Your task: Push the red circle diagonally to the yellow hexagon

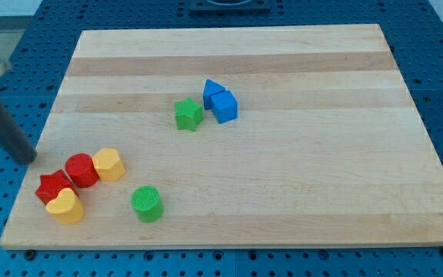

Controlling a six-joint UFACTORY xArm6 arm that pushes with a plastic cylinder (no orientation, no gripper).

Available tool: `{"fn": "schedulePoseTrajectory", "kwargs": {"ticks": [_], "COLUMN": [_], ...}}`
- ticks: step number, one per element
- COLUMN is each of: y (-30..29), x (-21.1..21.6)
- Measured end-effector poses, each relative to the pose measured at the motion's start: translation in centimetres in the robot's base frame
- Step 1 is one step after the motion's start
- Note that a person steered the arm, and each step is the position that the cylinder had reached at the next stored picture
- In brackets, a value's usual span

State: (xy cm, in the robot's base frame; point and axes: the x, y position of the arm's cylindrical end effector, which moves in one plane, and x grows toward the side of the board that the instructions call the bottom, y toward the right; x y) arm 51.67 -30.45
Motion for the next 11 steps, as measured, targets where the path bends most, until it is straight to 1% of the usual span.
{"fn": "schedulePoseTrajectory", "kwargs": {"ticks": [1, 2, 3, 4, 5, 6, 7, 8, 9, 10, 11], "y": [1.4, 4.9, 8.8, 10.0, 9.3, 7.2, 7.2, 10.7, 14.9, 13.4, 12.1], "x": [3.4, 3.4, -0.8, -6.1, -6.1, -2.9, -0.5, 0.2, -3.2, -7.2, -8.5]}}
